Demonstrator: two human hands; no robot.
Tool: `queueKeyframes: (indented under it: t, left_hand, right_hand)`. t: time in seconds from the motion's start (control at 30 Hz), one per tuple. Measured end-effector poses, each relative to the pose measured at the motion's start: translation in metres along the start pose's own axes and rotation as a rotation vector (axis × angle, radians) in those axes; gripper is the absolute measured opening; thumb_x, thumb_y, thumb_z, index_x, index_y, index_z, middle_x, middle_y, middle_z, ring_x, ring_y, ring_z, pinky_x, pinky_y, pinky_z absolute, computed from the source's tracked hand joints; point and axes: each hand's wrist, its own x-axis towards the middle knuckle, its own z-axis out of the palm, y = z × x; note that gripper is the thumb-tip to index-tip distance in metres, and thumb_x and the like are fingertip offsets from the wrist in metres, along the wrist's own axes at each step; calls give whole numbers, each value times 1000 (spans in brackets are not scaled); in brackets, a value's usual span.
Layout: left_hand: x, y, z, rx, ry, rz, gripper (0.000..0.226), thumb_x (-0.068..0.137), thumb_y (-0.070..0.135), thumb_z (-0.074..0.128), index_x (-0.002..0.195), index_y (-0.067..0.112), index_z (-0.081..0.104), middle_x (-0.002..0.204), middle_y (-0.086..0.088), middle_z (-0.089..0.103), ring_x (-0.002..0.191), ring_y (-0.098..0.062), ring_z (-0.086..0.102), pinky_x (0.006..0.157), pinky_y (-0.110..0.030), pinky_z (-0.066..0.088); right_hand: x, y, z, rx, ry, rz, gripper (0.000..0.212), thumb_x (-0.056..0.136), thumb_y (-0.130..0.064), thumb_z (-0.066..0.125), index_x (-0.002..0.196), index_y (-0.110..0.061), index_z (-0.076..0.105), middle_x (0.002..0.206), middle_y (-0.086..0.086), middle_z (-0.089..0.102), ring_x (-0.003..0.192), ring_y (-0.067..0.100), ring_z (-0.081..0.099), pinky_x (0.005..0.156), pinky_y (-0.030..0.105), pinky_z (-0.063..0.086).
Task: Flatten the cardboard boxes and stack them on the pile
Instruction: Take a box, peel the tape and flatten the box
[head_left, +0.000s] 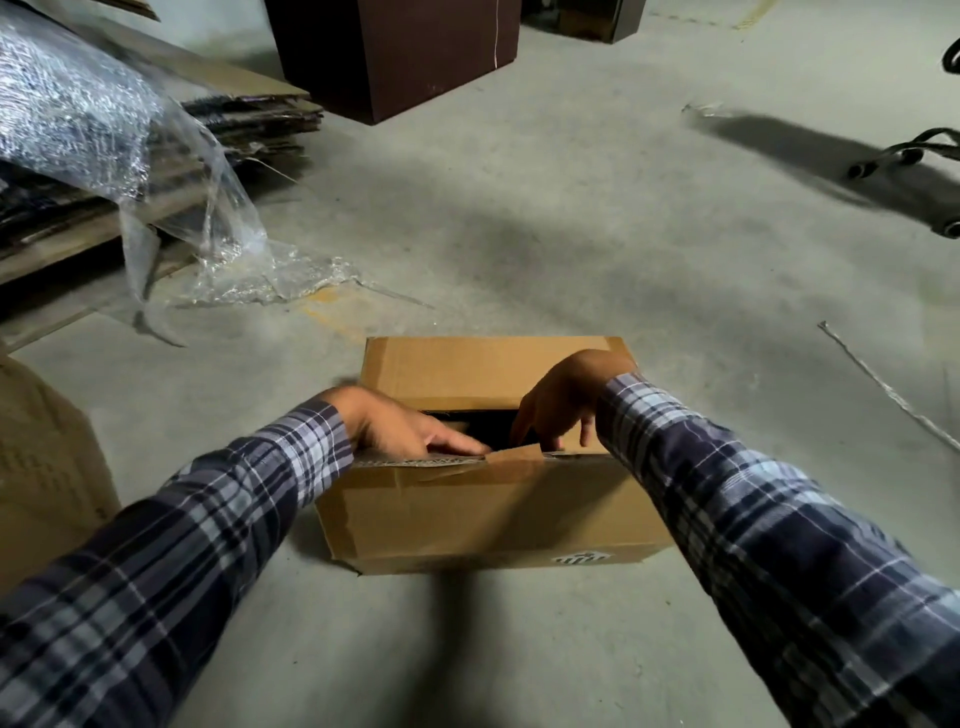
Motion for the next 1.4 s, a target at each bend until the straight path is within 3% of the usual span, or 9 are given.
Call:
queueKeyframes:
  t: [0.1, 0.3, 0.4, 0.5, 0.63, 0.83, 1.03, 1.17, 1.4]
  left_hand:
    - [-6, 18, 12, 156, 50, -57, 66, 104, 40, 60, 161, 50, 27, 174, 9, 14, 161, -23, 12, 129, -54, 16]
    - [-7, 39, 29, 508, 216, -87, 38, 111, 34, 43, 146, 44, 52, 167, 11, 19, 133, -31, 48, 112, -52, 40]
    - [-4, 43, 33, 590, 338, -135, 24, 110, 41, 41, 132, 38, 49, 138, 0, 47, 99, -24, 54, 93, -51, 47]
    - [-8, 52, 42, 749, 405, -76, 18, 109, 47, 41, 119, 33, 45, 101, 5, 53, 84, -21, 49, 81, -45, 43]
    - [-26, 59, 44, 741, 447, -93, 52, 107, 11, 46, 146, 45, 51, 139, 6, 39, 99, -21, 55, 90, -44, 54]
    - [-42, 66, 50, 810, 520, 26, 44, 109, 18, 44, 145, 41, 55, 143, 6, 50, 124, -22, 53, 104, -44, 46]
    - [-90, 55, 46, 602, 559, 120, 35, 83, 59, 78, 99, 30, 66, 114, 7, 55, 91, -5, 51, 74, -21, 39]
    - [-105, 47, 49, 509, 643, 19, 53, 74, 78, 73, 80, 26, 67, 103, 5, 64, 93, -13, 60, 82, -37, 54]
    - [-124, 10, 47, 323, 711, -156, 26, 84, 20, 83, 106, 24, 70, 125, -2, 61, 110, -21, 66, 97, -44, 59]
  right_hand:
    - [12, 9, 11, -77, 127, 117, 86, 57, -48, 61, 142, -33, 61, 141, -3, 63, 114, 23, 65, 100, 38, 54]
    - [-1, -9, 27, -209, 332, 168, 40, 97, -40, 60, 132, -23, 66, 121, 3, 68, 86, 21, 61, 76, 35, 52]
    - [-12, -10, 47, -318, 424, 157, 49, 110, -31, 44, 158, -22, 39, 163, 9, 36, 139, 33, 42, 109, 45, 40]
    - [-18, -10, 60, -428, 472, 135, 50, 112, -30, 43, 160, -28, 33, 169, 2, 18, 153, 31, 17, 117, 51, 31]
    - [-14, -3, 66, -458, 489, 110, 46, 107, -24, 56, 152, -30, 49, 169, -3, 13, 154, 39, 8, 112, 56, 39]
    - [-23, 26, 53, -357, 491, 58, 55, 93, -53, 58, 147, -44, 49, 153, -5, 51, 128, 27, 58, 103, 37, 49]
    - [-14, 87, 52, 137, 396, 179, 36, 75, -58, 76, 73, -31, 53, 109, -4, 57, 95, 24, 61, 89, 40, 57]
    - [-38, 95, 79, -34, 570, 200, 27, 81, -38, 64, 107, -32, 66, 128, 6, 67, 103, 23, 66, 88, 42, 57]
    - [-70, 85, 100, -118, 697, 390, 58, 103, -35, 59, 157, -40, 39, 170, -5, 27, 156, 37, 12, 122, 65, 15]
